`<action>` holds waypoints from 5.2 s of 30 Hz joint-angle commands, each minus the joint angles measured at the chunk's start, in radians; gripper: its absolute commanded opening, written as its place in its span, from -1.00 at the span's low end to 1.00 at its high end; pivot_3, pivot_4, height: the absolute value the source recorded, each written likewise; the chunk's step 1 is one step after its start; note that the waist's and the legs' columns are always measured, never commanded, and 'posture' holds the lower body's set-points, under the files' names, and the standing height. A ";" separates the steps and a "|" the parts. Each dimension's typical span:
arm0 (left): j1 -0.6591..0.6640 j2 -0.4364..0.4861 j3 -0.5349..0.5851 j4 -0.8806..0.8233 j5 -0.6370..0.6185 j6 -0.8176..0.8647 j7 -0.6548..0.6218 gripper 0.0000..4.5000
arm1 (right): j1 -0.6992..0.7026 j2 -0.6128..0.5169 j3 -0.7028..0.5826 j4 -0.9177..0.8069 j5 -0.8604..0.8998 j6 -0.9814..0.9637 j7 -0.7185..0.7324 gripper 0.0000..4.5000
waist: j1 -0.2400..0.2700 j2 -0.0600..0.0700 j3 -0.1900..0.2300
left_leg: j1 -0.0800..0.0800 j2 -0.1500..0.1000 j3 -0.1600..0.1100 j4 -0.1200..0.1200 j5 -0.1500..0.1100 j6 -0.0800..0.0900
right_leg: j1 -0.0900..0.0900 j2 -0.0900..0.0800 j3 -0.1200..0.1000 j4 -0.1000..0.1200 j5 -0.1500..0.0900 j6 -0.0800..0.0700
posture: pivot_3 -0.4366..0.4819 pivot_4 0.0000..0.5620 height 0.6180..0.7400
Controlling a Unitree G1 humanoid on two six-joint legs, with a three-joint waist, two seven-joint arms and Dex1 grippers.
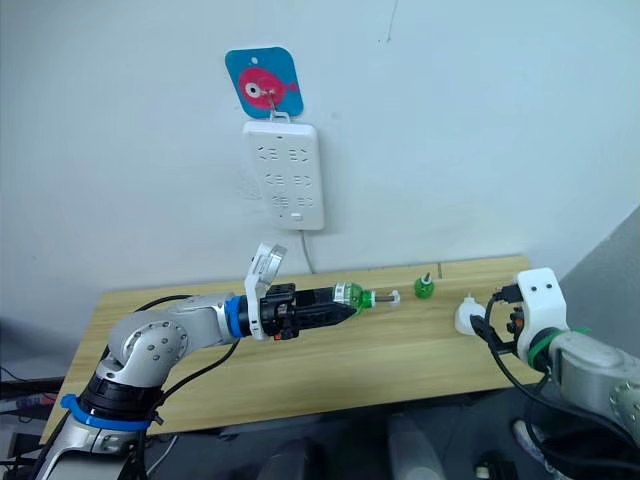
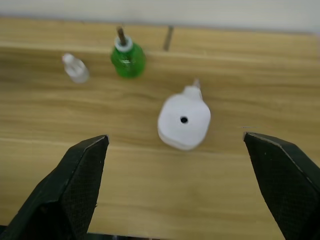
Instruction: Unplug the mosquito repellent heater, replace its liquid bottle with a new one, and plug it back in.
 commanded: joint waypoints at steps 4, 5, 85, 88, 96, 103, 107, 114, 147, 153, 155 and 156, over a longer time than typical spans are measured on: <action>0.015 -0.005 -0.009 -0.017 0.137 -0.108 -0.082 0.08 | -0.203 0.137 -0.008 0.228 0.014 0.156 -0.146 1.00 | 0.001 0.002 0.025 | -0.002 0.000 -0.001 0.000 -0.001 0.002 | -0.003 0.000 0.001 -0.002 0.001 0.001 | -0.41 -0.01 1.00; 0.020 -0.006 -0.005 -0.017 0.147 -0.112 -0.087 0.08 | -0.234 0.157 -0.004 0.263 -0.005 0.179 -0.159 1.00 | 0.001 0.002 0.031 | -0.003 0.000 -0.001 0.000 -0.001 0.002 | -0.004 -0.001 0.001 -0.002 0.001 0.001 | -0.40 0.02 1.00; -0.287 -0.043 0.301 0.149 -0.161 0.336 -0.071 0.08 | -0.270 0.335 -0.334 -0.193 0.380 0.024 0.507 0.31 | 0.001 0.003 0.051 | -0.021 -0.003 -0.004 0.004 -0.001 0.002 | -0.022 -0.012 -0.003 0.001 0.006 0.005 | -0.36 -0.48 1.00; -0.308 -0.033 0.311 0.147 -0.183 0.357 -0.068 0.08 | -0.264 0.277 -0.293 -0.181 0.474 -0.035 0.478 0.31 | 0.002 0.003 0.046 | -0.021 -0.003 -0.004 0.004 -0.001 0.002 | -0.021 -0.012 -0.003 0.002 0.006 0.005 | -0.35 -0.48 1.00; -0.336 0.014 0.304 0.105 -0.233 0.410 -0.108 0.08 | -0.258 0.147 -0.192 -0.168 0.641 -0.148 0.469 0.31 | 0.002 0.001 0.039 | -0.020 -0.003 -0.004 0.005 -0.001 0.002 | -0.021 -0.011 -0.003 0.003 0.006 0.005 | -0.32 -0.47 1.00; -0.341 0.030 0.304 0.091 -0.269 0.437 -0.115 0.08 | -0.261 0.108 -0.140 -0.136 0.628 -0.194 0.499 0.31 | 0.004 0.001 0.036 | -0.020 -0.003 -0.004 0.005 -0.001 0.002 | -0.021 -0.011 -0.003 0.003 0.006 0.005 | -0.31 -0.47 1.00; -0.342 0.032 0.305 0.092 -0.273 0.438 -0.110 0.08 | -0.257 0.096 -0.127 -0.129 0.621 -0.206 0.513 0.31 | 0.004 0.001 0.034 | -0.020 -0.003 -0.004 0.006 -0.001 0.002 | -0.021 -0.011 -0.003 0.003 0.006 0.005 | -0.31 -0.47 1.00; -0.343 0.024 0.304 0.095 -0.277 0.435 -0.108 0.08 | -0.246 0.082 -0.098 -0.144 0.619 -0.217 0.523 0.31 | 0.005 0.001 0.027 | -0.020 -0.003 -0.004 0.006 -0.001 0.002 | -0.021 -0.011 -0.003 0.003 0.006 0.005 | -0.31 -0.47 1.00; -0.330 0.029 0.241 0.071 -0.210 0.376 -0.176 0.08 | -0.236 0.050 -0.034 -0.174 0.542 -0.225 0.562 0.31 | 0.005 0.001 0.006 | -0.019 -0.003 -0.004 0.007 -0.002 0.003 | -0.020 -0.011 -0.003 0.004 0.006 0.005 | -0.31 -0.49 1.00; -0.331 0.048 0.248 0.073 -0.227 0.400 -0.195 0.08 | -0.231 0.053 -0.029 -0.170 0.494 -0.228 0.570 0.31 | 0.005 0.001 -0.001 | -0.019 -0.003 -0.004 0.007 -0.002 0.003 | -0.020 -0.011 -0.002 0.005 0.006 0.005 | -0.31 -0.49 1.00; -0.330 0.051 0.249 0.072 -0.231 0.407 -0.200 0.08 | -0.234 0.056 -0.027 -0.167 0.486 -0.229 0.571 0.31 | 0.005 0.001 -0.002 | -0.018 -0.003 -0.004 0.007 -0.002 0.004 | -0.020 -0.011 -0.002 0.005 0.006 0.005 | -0.31 -0.49 1.00; -0.328 0.052 0.250 0.071 -0.234 0.411 -0.201 0.08 | -0.235 0.057 -0.026 -0.166 0.483 -0.231 0.571 0.31 | 0.005 0.002 -0.002 | -0.018 -0.003 -0.004 0.007 -0.002 0.004 | -0.020 -0.011 -0.002 0.005 0.006 0.005 | -0.31 -0.49 1.00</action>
